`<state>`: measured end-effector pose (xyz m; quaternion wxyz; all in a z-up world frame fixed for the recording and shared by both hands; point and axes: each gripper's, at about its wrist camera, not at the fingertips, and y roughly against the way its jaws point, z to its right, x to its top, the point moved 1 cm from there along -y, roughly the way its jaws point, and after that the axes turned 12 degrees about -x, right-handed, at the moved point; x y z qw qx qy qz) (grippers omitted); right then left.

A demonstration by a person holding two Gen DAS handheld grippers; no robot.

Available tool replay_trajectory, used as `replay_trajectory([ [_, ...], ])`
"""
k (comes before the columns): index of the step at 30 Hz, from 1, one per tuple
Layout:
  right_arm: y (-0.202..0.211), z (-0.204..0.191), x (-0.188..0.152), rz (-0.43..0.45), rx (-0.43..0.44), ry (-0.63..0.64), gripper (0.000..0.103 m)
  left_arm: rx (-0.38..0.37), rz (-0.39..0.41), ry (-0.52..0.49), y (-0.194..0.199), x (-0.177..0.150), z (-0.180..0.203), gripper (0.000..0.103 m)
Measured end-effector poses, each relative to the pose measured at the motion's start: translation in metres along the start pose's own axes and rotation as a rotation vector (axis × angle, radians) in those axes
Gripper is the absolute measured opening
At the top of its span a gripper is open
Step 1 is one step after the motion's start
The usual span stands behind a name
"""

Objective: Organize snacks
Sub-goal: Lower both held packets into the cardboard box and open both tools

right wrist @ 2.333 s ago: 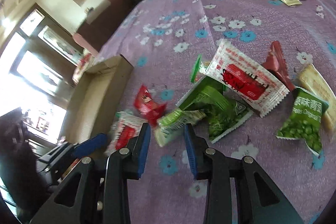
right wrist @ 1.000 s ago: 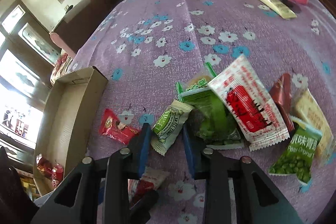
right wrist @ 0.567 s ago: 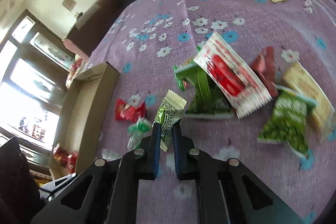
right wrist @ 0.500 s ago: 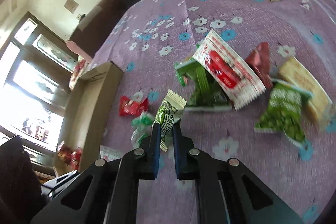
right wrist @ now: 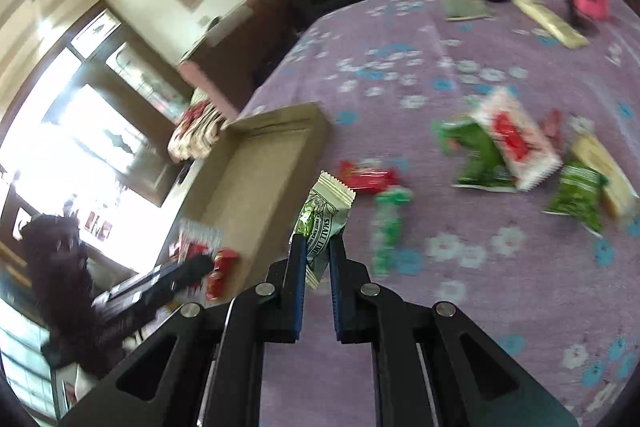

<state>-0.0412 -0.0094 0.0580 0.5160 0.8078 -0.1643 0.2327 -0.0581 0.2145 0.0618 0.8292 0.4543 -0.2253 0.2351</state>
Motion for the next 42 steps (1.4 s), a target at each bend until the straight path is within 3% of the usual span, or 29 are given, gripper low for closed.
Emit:
replay_trajectory([
  [7, -0.037, -0.058, 0.002, -0.055, 0.029, 0.098, 0.009, 0.104, 0.001, 0.011, -0.003, 0.032, -0.037, 0.021],
  [11, -0.062, -0.090, -0.001, -0.103, 0.020, 0.165, 0.009, 0.146, -0.039, 0.029, -0.021, 0.039, -0.056, 0.021],
  [19, -0.100, -0.101, -0.008, -0.168, -0.003, 0.185, 0.009, 0.139, -0.052, 0.081, -0.026, 0.033, -0.079, 0.024],
  [23, -0.101, -0.103, -0.006, -0.151, 0.002, 0.192, 0.012, 0.117, -0.032, 0.097, -0.021, 0.034, -0.079, 0.049],
  [28, -0.090, -0.110, -0.009, -0.105, -0.009, 0.232, 0.012, 0.090, 0.007, 0.119, -0.005, 0.034, -0.071, 0.064],
  [29, -0.086, -0.110, -0.009, -0.097, -0.006, 0.231, 0.012, 0.089, 0.015, 0.120, -0.001, 0.034, -0.067, 0.072],
  [32, -0.067, -0.105, -0.009, -0.056, -0.006, 0.221, 0.012, 0.025, 0.053, 0.137, 0.020, 0.031, -0.052, 0.083],
  [35, -0.043, -0.095, -0.009, -0.006, -0.008, 0.201, 0.012, -0.151, 0.141, 0.183, 0.045, 0.018, -0.033, 0.087],
  [38, -0.005, -0.075, -0.006, 0.067, -0.025, 0.174, 0.012, -0.276, 0.178, 0.206, 0.061, 0.002, -0.012, 0.088],
  [42, 0.058, -0.049, -0.007, 0.164, -0.070, 0.148, 0.014, -0.308, 0.179, 0.138, 0.087, -0.006, 0.030, 0.088],
])
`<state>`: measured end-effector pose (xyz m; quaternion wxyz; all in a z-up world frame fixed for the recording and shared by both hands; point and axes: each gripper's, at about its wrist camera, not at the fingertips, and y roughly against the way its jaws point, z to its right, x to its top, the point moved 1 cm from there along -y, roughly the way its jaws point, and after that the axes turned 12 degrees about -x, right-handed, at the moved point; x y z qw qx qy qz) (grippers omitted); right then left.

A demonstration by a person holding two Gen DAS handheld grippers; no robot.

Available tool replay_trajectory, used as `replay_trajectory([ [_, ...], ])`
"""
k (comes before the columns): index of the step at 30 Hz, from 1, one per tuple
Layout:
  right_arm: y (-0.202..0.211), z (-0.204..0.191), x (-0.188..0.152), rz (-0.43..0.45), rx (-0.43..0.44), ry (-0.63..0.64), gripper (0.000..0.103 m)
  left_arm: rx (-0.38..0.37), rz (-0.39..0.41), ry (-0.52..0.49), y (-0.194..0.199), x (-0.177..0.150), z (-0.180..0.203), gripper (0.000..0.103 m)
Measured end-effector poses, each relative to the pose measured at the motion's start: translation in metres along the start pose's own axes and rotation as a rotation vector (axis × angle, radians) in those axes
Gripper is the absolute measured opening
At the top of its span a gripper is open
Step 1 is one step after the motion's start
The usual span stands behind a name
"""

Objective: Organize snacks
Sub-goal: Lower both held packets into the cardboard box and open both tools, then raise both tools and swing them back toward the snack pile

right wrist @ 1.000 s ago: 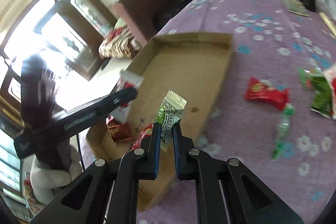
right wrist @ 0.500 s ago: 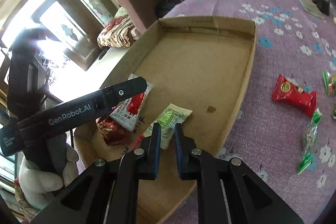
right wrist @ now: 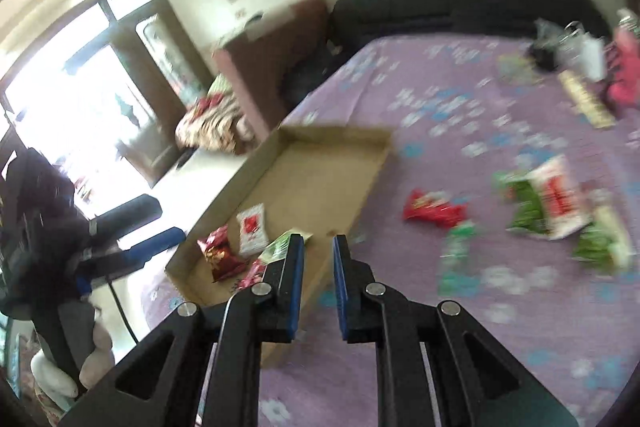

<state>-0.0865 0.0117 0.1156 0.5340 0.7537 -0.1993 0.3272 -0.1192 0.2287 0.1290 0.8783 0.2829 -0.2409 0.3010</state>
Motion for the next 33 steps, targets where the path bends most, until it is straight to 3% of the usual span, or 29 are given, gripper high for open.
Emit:
replay_trajectory([
  [3, 0.060, 0.028, 0.004, 0.078, -0.037, -0.036, 0.014, -0.002, 0.040, -0.086, 0.020, -0.003, 0.042, 0.088],
  [10, 0.198, 0.069, 0.013, 0.264, -0.112, -0.080, 0.014, 0.042, 0.176, -0.455, 0.095, -0.014, 0.179, 0.088],
  [13, 0.266, 0.074, 0.023, 0.377, -0.195, -0.062, 0.015, 0.052, 0.246, -0.591, 0.130, -0.015, 0.234, 0.088],
  [15, 0.311, 0.081, 0.033, 0.458, -0.264, -0.055, 0.023, 0.101, 0.315, -0.678, 0.152, -0.015, 0.268, 0.088],
  [20, 0.398, 0.100, 0.063, 0.571, -0.415, -0.101, 0.025, 0.138, 0.416, -0.769, 0.193, 0.000, 0.327, 0.088],
  [25, 0.467, 0.110, 0.094, 0.665, -0.564, -0.146, 0.025, 0.167, 0.507, -0.786, 0.233, 0.023, 0.363, 0.088],
  [28, 0.494, 0.112, 0.100, 0.721, -0.653, -0.171, 0.025, 0.220, 0.570, -0.853, 0.242, 0.025, 0.374, 0.090],
  [31, 0.481, 0.116, 0.099, 0.692, -0.665, -0.154, 0.031, 0.215, 0.490, -0.853, 0.216, 0.028, 0.362, 0.091],
  [33, 0.444, 0.126, 0.098, 0.626, -0.639, -0.151, 0.036, 0.237, 0.434, -0.842, 0.189, 0.030, 0.348, 0.091],
])
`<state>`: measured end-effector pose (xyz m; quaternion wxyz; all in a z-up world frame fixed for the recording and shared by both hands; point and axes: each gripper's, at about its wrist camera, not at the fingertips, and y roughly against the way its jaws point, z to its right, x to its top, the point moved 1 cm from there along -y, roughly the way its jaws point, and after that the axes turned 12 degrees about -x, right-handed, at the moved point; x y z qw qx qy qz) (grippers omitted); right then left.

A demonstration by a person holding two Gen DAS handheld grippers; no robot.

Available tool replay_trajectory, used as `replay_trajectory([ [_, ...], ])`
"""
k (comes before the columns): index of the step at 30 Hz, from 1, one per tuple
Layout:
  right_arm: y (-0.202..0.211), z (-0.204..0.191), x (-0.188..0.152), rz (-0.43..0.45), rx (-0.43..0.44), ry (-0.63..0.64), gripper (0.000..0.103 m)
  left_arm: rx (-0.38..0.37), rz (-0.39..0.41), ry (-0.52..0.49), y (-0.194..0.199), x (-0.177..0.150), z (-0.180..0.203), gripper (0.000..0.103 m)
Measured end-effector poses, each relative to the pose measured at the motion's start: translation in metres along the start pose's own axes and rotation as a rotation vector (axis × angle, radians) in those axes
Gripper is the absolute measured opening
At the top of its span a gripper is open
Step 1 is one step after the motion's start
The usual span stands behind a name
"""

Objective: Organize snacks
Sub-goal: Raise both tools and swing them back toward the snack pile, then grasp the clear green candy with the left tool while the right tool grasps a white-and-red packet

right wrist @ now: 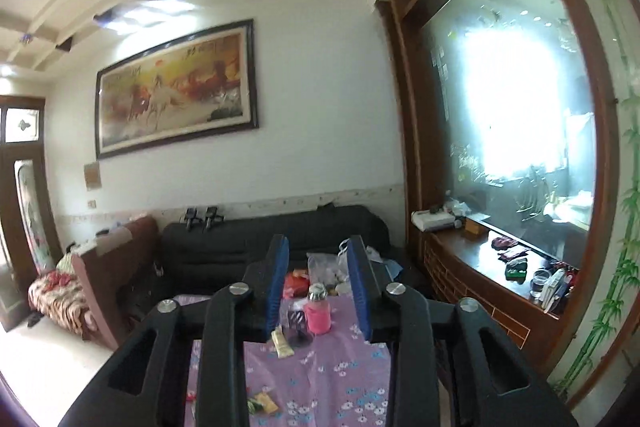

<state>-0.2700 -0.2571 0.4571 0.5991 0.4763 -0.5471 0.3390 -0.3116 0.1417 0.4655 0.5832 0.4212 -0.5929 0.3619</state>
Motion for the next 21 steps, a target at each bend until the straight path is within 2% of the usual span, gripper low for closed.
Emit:
replay_trajectory([
  [2, -0.023, -0.003, -0.022, -0.085, 0.059, 0.028, 0.037, -0.024, -0.064, 0.015, -0.034, -0.029, -0.001, 0.091],
  [4, -0.052, -0.026, -0.058, -0.160, 0.093, 0.088, 0.037, -0.036, -0.140, 0.050, -0.071, -0.065, -0.006, 0.091],
  [6, -0.086, -0.055, -0.105, -0.259, 0.168, 0.143, 0.037, -0.106, -0.242, 0.137, -0.113, -0.109, -0.017, 0.091],
  [8, -0.119, -0.084, -0.156, -0.360, 0.257, 0.164, 0.036, -0.134, -0.326, 0.229, -0.146, -0.151, -0.026, 0.089],
  [10, -0.153, -0.113, -0.205, -0.455, 0.340, 0.172, 0.036, -0.163, -0.425, 0.294, -0.184, -0.203, -0.034, 0.080],
  [12, -0.184, -0.134, -0.244, -0.530, 0.386, 0.180, 0.036, -0.193, -0.516, 0.366, -0.216, -0.247, -0.040, 0.072],
  [14, -0.213, -0.156, -0.281, -0.588, 0.410, 0.210, 0.036, -0.217, -0.607, 0.434, -0.249, -0.293, -0.044, 0.067],
  [17, -0.254, -0.178, -0.318, -0.637, 0.417, 0.239, 0.036, -0.178, -0.714, 0.475, -0.289, -0.346, -0.039, 0.067],
  [21, -0.290, -0.212, -0.353, -0.663, 0.425, 0.308, 0.036, -0.171, -0.789, 0.483, -0.326, -0.388, -0.030, 0.067],
])
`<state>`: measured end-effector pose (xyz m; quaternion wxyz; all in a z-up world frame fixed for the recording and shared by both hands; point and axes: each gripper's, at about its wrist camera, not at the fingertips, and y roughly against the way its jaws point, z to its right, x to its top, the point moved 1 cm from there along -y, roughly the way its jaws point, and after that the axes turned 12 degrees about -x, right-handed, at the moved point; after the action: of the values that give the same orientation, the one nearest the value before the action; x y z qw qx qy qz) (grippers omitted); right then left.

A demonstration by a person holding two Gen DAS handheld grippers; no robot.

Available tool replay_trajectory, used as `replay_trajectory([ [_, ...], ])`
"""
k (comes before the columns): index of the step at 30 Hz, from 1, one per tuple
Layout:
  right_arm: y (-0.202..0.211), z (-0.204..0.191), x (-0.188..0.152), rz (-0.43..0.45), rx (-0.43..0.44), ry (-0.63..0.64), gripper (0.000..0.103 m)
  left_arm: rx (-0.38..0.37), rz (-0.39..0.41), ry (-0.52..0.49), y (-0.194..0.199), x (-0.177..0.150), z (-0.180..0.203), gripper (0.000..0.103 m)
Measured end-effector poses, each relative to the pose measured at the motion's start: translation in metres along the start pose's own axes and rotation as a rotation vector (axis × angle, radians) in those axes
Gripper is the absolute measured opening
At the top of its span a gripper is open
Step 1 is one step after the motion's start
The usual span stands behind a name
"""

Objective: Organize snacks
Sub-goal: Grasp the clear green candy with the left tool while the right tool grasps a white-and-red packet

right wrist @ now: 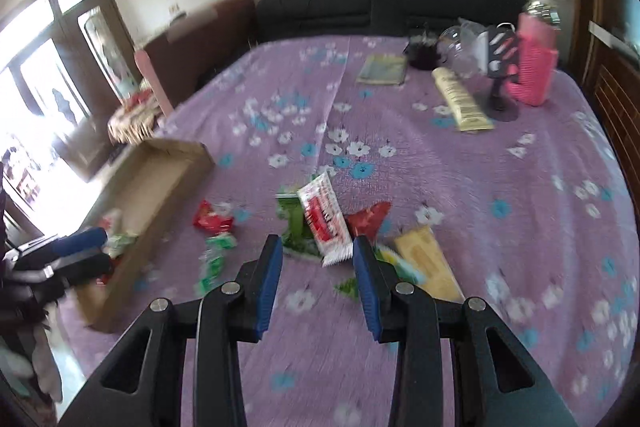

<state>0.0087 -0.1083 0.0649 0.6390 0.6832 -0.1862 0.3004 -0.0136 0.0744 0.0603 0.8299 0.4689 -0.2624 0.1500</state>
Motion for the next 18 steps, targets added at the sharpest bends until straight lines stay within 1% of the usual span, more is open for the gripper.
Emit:
replay_trajectory([
  [1, -0.003, -0.001, -0.001, -0.001, 0.003, 0.011, 0.037, -0.002, -0.011, 0.007, -0.009, 0.000, -0.002, 0.067],
  [3, -0.017, -0.002, 0.003, -0.001, -0.019, 0.035, 0.037, 0.004, -0.024, 0.002, -0.025, 0.002, -0.003, 0.067],
  [5, -0.031, -0.007, 0.005, -0.003, -0.031, 0.064, 0.037, 0.020, -0.032, -0.008, -0.033, 0.004, -0.006, 0.067],
  [7, -0.039, -0.011, 0.007, -0.005, -0.048, 0.082, 0.037, 0.022, -0.051, 0.000, -0.043, 0.006, -0.011, 0.067],
  [10, -0.050, -0.013, 0.008, -0.014, -0.050, 0.087, 0.037, 0.021, -0.082, 0.011, -0.061, 0.006, -0.018, 0.067],
  [11, -0.050, -0.014, 0.009, -0.003, -0.043, 0.085, 0.037, 0.014, -0.091, 0.005, -0.067, 0.006, -0.018, 0.067],
  [13, -0.053, -0.016, 0.011, -0.005, -0.037, 0.088, 0.037, 0.031, -0.089, -0.026, -0.071, 0.006, -0.014, 0.067],
  [15, -0.055, -0.019, 0.012, 0.000, -0.049, 0.105, 0.037, 0.040, -0.085, -0.046, -0.071, 0.004, -0.011, 0.066],
  [17, -0.055, -0.020, 0.010, 0.005, -0.054, 0.106, 0.036, 0.064, -0.084, -0.083, -0.071, 0.000, -0.008, 0.054],
  [18, -0.055, -0.019, 0.010, 0.005, -0.050, 0.098, 0.034, 0.072, -0.085, -0.097, -0.071, 0.000, -0.007, 0.037],
])
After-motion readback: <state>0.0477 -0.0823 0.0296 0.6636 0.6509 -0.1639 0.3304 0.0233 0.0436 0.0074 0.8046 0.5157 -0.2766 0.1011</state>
